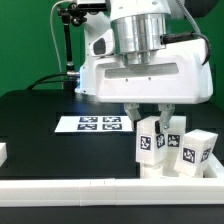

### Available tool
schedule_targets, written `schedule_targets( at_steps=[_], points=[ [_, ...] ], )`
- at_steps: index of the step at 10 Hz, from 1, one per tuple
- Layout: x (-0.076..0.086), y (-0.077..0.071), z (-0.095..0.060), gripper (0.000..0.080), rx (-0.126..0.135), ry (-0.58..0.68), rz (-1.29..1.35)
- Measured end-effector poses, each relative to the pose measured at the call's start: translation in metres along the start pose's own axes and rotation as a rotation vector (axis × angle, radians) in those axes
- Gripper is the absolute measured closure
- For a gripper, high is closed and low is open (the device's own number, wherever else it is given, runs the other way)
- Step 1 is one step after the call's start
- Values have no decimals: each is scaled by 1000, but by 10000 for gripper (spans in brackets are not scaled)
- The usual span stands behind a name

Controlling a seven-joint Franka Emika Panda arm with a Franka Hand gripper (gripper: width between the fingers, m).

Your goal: Assemble stool

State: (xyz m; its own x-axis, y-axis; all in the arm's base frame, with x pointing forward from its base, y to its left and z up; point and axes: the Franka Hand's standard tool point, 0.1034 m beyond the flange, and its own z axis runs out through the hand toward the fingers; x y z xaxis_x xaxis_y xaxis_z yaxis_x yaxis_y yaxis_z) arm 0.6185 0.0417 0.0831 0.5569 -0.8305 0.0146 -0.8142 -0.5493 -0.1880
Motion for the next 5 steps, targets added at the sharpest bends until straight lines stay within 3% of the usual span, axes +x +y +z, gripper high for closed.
schedule_targets(
  at_steps=[5],
  points=[
    [-7,-4,1,461,5,-4,416]
  ],
)
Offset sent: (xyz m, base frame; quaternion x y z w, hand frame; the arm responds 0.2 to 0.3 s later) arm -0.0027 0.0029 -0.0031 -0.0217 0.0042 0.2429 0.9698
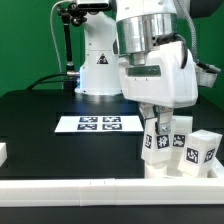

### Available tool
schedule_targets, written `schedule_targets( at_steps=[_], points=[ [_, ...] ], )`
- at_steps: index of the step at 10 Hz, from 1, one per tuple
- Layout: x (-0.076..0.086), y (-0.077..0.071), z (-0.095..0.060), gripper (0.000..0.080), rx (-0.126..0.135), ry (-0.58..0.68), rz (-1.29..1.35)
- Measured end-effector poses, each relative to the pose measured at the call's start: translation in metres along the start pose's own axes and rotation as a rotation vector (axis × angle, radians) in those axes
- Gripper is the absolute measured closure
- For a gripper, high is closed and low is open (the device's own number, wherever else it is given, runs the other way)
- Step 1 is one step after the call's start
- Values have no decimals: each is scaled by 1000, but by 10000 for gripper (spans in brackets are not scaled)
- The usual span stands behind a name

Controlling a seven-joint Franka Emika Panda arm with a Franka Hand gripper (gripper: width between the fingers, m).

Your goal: Assemble stool

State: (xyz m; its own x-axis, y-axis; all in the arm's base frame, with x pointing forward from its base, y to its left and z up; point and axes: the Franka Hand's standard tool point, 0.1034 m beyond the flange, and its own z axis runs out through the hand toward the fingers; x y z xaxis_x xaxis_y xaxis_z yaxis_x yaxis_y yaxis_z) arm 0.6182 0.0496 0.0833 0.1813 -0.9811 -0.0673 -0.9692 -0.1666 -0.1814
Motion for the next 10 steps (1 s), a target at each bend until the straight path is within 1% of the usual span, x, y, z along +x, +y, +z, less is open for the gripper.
schedule_targets(
  at_steps=[3,5,7,9,10],
  points=[
    [-9,-1,1,459,1,-7,220],
    [-10,-1,1,459,4,-17,376],
    [-9,-1,1,459,4,-25,436],
    [-10,-2,1,455,4,-25,419],
    [-9,-3,0,261,7,-24,368]
  ],
)
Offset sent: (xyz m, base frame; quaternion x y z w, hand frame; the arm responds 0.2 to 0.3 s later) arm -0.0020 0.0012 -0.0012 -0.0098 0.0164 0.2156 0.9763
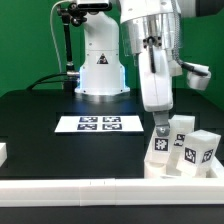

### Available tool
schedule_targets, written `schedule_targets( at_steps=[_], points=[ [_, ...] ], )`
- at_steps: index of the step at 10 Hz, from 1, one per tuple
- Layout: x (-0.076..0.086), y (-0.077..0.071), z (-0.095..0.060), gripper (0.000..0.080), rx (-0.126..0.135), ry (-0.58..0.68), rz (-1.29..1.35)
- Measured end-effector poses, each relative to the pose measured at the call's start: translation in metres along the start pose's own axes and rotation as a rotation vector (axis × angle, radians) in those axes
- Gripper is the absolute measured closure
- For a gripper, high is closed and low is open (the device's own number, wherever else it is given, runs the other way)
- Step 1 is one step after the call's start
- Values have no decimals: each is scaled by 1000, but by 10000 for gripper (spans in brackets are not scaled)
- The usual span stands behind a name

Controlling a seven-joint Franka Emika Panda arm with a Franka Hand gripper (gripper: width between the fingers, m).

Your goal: Assemble stool

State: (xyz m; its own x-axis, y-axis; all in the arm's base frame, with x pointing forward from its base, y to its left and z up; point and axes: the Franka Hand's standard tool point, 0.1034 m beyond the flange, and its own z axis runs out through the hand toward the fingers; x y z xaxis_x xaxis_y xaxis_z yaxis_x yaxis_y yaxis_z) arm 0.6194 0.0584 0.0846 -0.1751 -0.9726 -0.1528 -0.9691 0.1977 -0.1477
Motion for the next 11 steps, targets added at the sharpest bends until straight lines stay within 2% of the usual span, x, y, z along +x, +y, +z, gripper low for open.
schedule_targets(
  at_steps=[1,4,8,10,11],
  points=[
    [-1,-1,-1,184,1,-1,-3],
    [-5,-5,-13,151,5,-12,-83],
    [-5,-4,-11,150,5,-11,-144],
    [-2,-2,-11,150,-25,-16,-313],
    [-1,-2,-12,150,-30,-14,-462]
  ],
)
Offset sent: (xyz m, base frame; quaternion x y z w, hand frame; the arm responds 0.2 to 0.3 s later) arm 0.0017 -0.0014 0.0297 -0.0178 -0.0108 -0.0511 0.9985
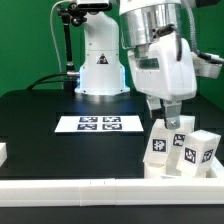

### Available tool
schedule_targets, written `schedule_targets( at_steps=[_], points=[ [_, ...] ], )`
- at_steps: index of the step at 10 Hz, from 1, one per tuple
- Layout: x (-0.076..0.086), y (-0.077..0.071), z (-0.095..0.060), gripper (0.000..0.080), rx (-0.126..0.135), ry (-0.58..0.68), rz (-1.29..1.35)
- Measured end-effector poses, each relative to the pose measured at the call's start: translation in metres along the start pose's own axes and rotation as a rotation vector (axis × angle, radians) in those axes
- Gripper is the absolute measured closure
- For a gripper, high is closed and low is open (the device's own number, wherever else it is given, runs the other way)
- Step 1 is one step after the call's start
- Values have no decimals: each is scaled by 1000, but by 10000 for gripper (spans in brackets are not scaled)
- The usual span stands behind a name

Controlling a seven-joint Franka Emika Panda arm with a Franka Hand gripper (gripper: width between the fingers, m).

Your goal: Assemble stool

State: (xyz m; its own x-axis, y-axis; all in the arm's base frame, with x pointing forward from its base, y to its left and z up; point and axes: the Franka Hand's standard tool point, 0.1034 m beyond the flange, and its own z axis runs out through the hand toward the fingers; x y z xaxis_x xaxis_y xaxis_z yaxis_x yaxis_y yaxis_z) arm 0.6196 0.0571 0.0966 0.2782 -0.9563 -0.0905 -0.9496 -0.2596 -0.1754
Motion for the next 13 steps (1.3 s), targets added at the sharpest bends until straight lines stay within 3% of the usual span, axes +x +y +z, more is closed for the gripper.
schedule_targets(
  at_steps=[8,13],
  points=[
    [3,-3,-2,150,4,6,-628],
    [9,-13,-10,150,-49,53,-1236]
  ],
)
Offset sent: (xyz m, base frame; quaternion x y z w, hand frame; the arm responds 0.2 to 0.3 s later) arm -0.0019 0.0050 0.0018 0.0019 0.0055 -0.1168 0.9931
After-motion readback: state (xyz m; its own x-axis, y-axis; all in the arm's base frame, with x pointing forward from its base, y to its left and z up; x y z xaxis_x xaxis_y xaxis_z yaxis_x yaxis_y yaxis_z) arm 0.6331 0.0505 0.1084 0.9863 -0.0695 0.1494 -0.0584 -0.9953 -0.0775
